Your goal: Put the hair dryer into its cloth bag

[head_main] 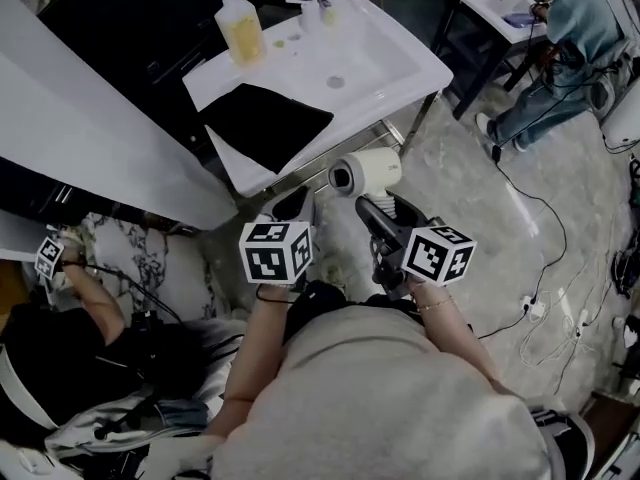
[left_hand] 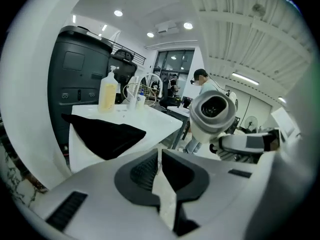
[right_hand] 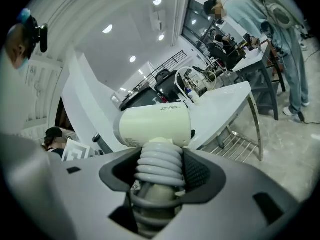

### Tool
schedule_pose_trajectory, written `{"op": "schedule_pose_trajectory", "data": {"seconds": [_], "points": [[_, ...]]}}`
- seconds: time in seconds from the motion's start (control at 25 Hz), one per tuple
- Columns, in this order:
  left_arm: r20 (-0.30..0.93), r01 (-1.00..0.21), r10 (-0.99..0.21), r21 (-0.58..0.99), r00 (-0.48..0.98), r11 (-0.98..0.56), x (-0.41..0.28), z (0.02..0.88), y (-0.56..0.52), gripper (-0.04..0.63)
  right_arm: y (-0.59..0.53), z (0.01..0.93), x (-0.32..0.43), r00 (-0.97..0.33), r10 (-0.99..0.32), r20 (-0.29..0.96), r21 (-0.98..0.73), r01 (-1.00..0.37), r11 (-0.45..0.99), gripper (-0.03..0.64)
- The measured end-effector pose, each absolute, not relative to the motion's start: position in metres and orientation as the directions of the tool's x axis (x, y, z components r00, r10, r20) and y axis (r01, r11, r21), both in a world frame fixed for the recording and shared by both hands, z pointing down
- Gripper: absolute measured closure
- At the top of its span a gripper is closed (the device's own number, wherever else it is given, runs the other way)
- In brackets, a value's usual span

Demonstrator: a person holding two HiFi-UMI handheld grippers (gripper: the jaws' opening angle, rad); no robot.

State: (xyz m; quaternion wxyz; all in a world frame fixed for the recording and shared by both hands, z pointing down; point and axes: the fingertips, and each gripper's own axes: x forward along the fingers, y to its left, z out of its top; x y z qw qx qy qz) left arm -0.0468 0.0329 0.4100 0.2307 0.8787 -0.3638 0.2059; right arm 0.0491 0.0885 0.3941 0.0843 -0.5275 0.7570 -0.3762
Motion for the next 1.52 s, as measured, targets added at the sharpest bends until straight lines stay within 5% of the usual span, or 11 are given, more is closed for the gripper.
{"op": "schedule_pose_trajectory", "data": {"seconds": [0.84,1.12,1.2,1.52], "points": [[0.612,-0.770,-0.559,0.135,0.560,-0.624,-0.059,0.439,-0.068,0.569,-0.008,0.431,0.051,-0.459,-0.805,0.376,-0.633,-0.762,0.139,0.374],[0.673,-0.807,-0.577,0.051,0.463,-0.589,-0.060,0.455,-0.092,0.437,-0.048,0.438,0.066,-0.507,-0.772,0.382,-0.653,-0.739,0.163,0.374],[0.700,-0.805,-0.572,0.008,0.428,-0.593,-0.059,0.463,-0.098,0.348,-0.058,0.439,0.071,-0.515,-0.766,0.385,-0.650,-0.741,0.171,0.374],[0.740,-0.797,-0.593,-0.131,0.317,-0.589,-0.066,0.479,-0.122,0.347,-0.083,0.450,0.085,-0.554,-0.725,0.410,-0.657,-0.730,0.186,0.374]]}}
